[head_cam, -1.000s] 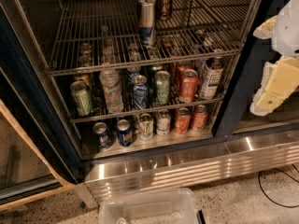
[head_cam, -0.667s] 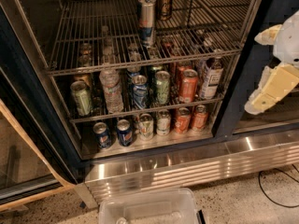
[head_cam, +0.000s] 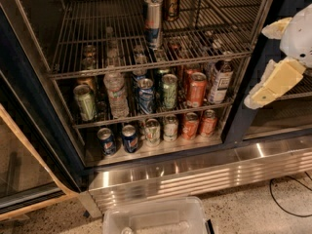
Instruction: Pick orange can from top shelf of fridge
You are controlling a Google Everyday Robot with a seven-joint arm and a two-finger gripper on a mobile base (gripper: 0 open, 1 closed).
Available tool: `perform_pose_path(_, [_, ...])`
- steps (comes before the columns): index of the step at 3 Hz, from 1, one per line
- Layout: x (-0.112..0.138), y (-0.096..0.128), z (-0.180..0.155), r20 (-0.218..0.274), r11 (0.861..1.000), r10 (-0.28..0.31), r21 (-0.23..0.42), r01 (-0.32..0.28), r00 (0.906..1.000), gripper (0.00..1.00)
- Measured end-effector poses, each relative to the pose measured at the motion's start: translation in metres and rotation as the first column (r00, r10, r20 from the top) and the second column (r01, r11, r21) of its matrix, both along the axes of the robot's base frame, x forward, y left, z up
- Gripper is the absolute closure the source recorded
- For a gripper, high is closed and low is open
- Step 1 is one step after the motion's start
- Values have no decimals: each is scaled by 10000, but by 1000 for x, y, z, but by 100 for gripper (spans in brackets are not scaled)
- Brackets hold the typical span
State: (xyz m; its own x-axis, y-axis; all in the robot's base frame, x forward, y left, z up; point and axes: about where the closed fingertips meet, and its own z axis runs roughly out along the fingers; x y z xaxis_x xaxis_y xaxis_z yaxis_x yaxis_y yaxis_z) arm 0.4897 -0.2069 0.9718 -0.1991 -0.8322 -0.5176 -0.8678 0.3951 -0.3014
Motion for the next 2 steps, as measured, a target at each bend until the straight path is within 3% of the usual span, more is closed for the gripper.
perform_pose_path(1, [1, 3, 1, 113, 9999, -4, 136, 2, 9999, 0])
perform_pose_path(2, [3, 16, -3, 587, 9974, -39, 720, -3, 9983, 0])
